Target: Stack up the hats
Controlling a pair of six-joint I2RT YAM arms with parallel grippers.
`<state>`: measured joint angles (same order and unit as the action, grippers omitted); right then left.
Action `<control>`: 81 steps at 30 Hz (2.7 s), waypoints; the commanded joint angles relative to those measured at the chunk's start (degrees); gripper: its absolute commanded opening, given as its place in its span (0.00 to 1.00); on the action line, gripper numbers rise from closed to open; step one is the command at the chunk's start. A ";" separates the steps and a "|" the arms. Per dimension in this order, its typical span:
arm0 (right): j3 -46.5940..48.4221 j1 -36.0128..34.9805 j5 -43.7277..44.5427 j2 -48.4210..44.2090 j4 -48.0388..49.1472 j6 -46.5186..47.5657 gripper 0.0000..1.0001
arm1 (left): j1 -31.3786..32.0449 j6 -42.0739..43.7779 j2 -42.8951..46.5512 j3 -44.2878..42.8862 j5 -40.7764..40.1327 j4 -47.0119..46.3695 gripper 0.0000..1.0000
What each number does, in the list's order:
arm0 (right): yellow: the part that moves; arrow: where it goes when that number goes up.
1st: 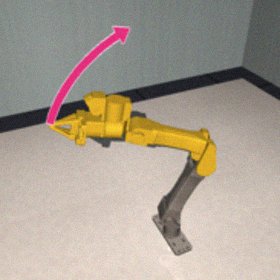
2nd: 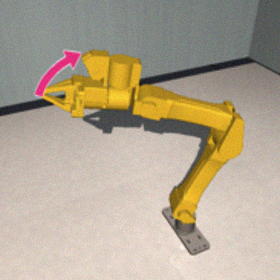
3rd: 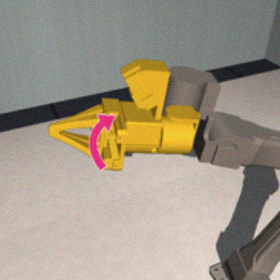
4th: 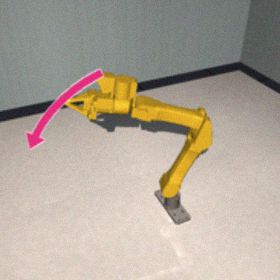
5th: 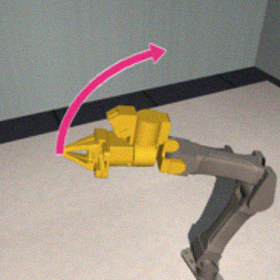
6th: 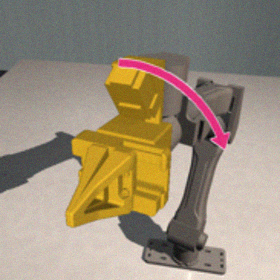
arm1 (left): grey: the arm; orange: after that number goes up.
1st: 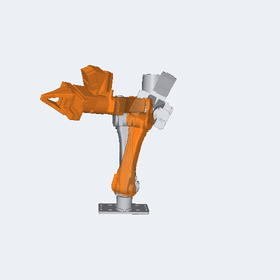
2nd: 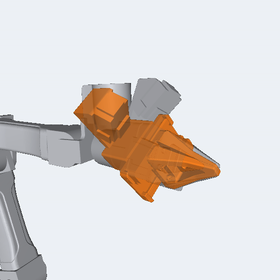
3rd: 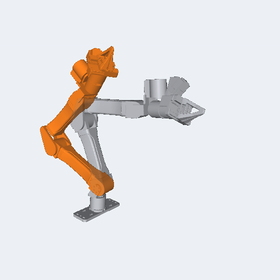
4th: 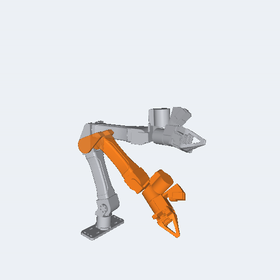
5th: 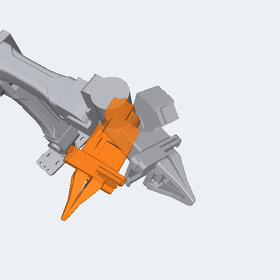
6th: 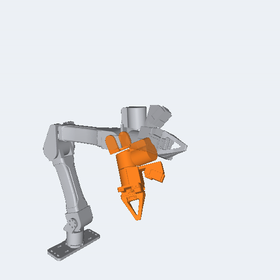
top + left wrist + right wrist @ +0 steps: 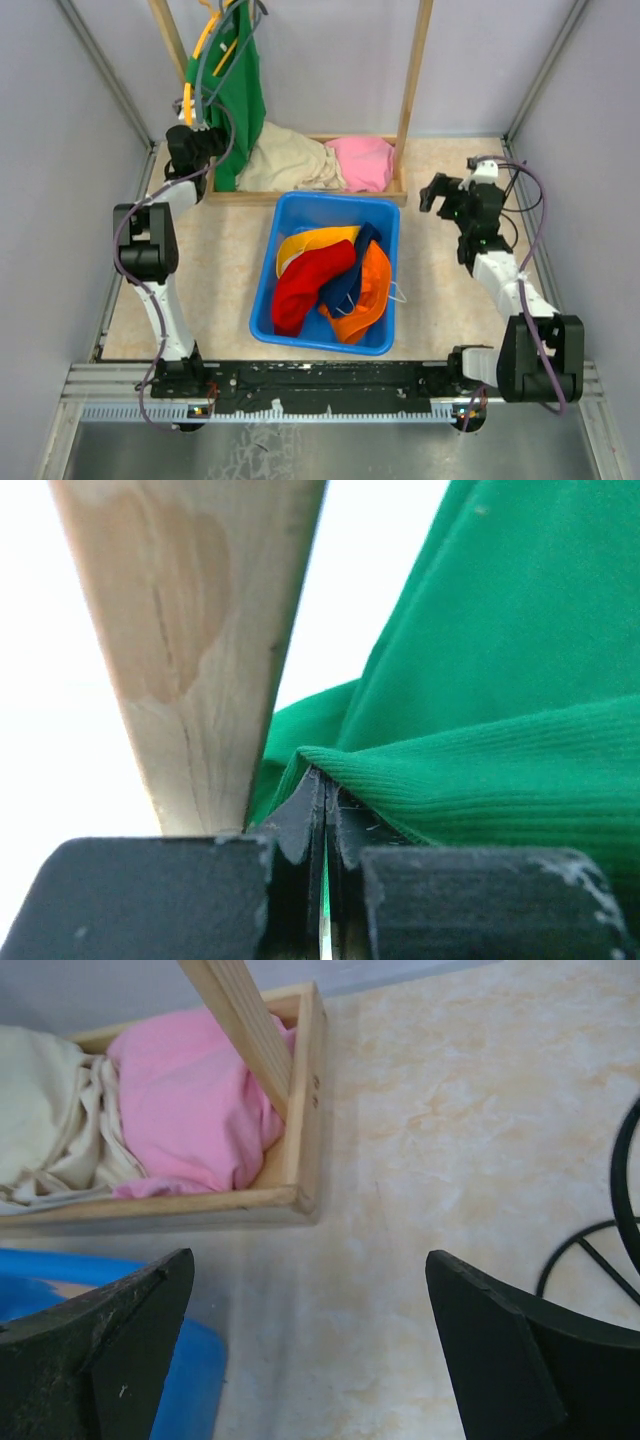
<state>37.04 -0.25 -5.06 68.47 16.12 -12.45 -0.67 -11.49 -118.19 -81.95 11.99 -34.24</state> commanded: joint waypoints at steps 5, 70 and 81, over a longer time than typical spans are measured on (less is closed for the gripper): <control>14.64 -0.29 -7.02 8.77 -5.14 -16.36 0.99 | -2.79 3.50 -2.57 -5.27 -14.36 1.47 0.00; 54.67 -18.72 -8.32 43.65 -4.39 -44.51 0.34 | -5.57 -9.24 26.01 36.69 -4.74 22.34 0.12; 46.61 -15.66 -7.68 33.62 -21.59 -30.48 0.22 | -5.55 -9.20 6.05 17.29 -0.34 24.37 0.07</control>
<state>82.96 -15.53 -10.63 99.00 1.39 -48.34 -5.93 -20.75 -108.53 -59.24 9.45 -9.72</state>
